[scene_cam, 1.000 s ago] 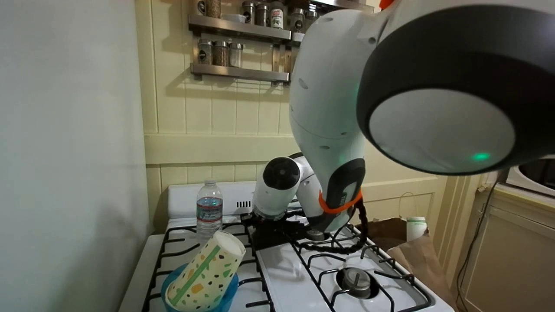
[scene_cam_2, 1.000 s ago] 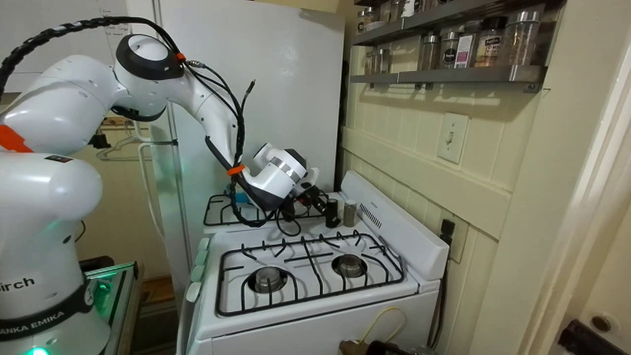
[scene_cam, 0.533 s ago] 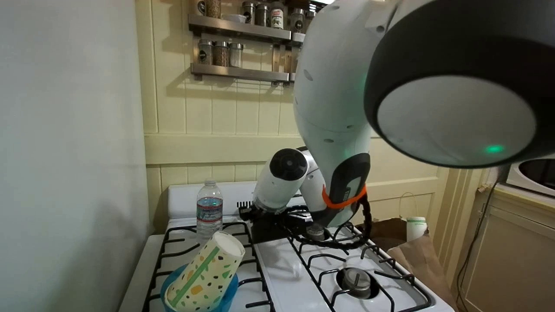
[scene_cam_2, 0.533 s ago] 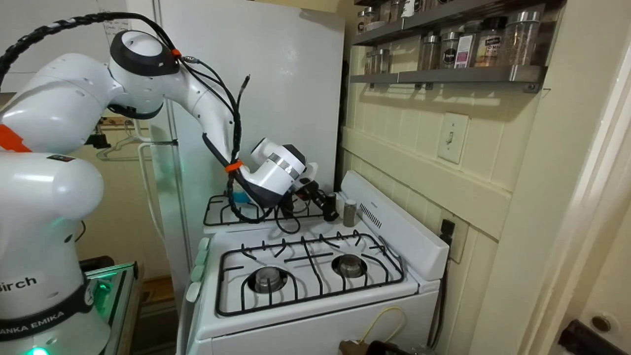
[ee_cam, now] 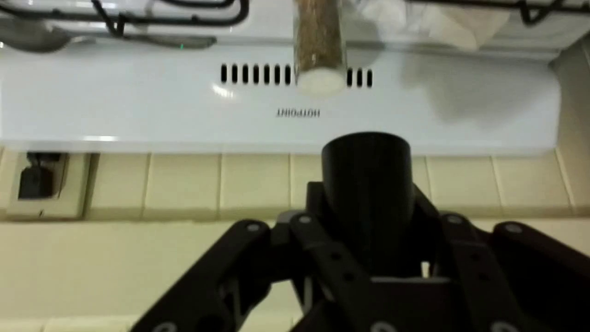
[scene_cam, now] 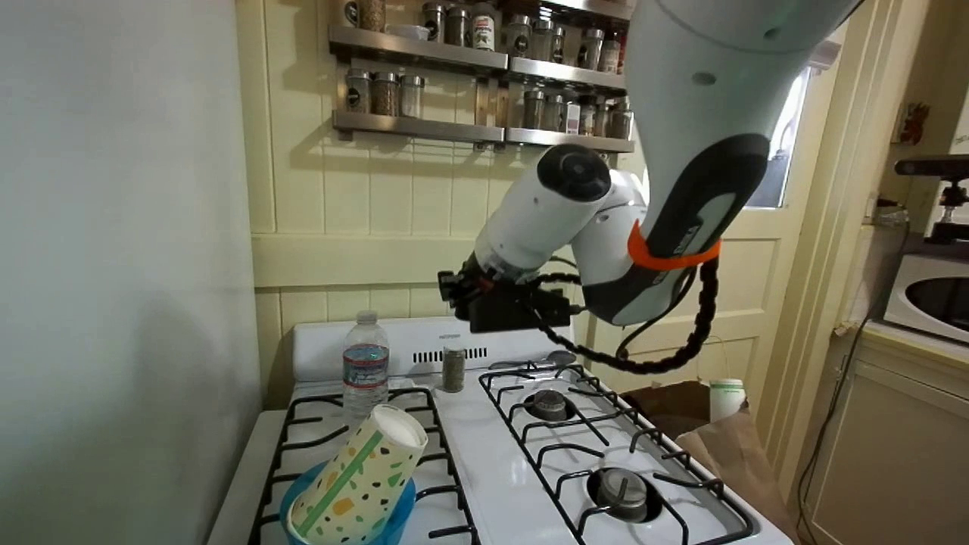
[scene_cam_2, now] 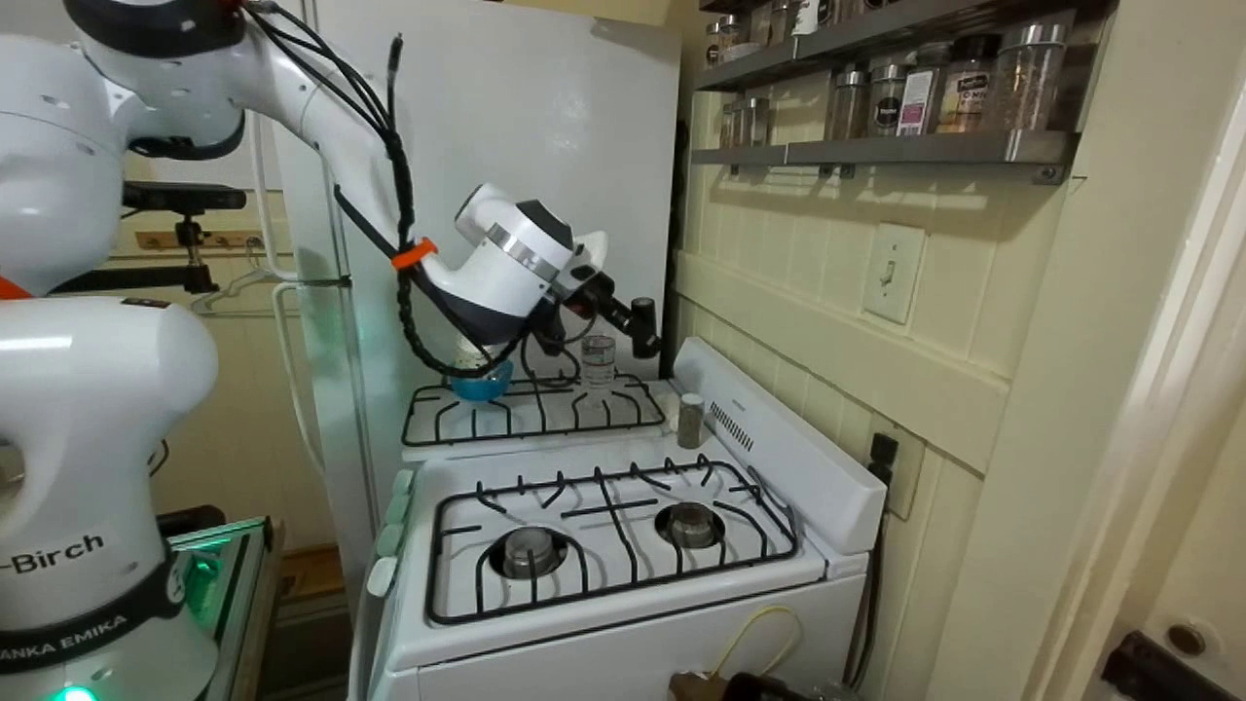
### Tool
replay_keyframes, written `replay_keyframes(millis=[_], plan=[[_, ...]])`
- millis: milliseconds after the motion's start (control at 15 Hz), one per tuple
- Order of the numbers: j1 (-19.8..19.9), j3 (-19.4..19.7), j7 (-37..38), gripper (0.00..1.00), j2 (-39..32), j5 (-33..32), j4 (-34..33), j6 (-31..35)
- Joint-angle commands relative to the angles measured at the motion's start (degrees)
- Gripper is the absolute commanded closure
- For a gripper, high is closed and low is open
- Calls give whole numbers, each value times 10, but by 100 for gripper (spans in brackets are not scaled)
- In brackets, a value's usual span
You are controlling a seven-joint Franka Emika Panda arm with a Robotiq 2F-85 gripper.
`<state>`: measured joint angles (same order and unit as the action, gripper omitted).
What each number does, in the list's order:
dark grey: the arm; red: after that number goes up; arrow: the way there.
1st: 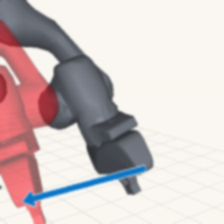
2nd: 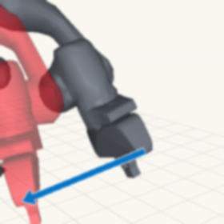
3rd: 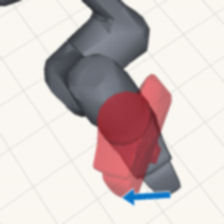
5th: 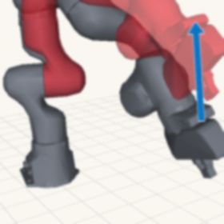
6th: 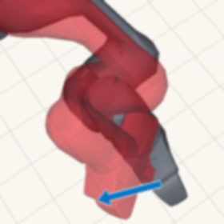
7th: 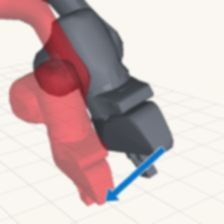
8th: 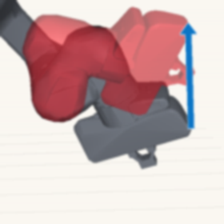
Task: Move the black object slightly forward, then pick it up and put it on the shelf
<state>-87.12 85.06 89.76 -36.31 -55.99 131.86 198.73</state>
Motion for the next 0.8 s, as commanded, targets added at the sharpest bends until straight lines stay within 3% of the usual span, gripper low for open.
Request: replay_keyframes(millis=[0,67,333,467,533,733], plan=[[-120,155,-1,81,-23,28,14,28],[-154,171,-119,81,14,125,35,0],[-237,249,-273,81,50,251,29,-41],[-266,267,-355,81,84,322,23,-47],[-238,234,-387,56,46,381,30,-32],[-259,248,-430,56,71,410,28,-36]])
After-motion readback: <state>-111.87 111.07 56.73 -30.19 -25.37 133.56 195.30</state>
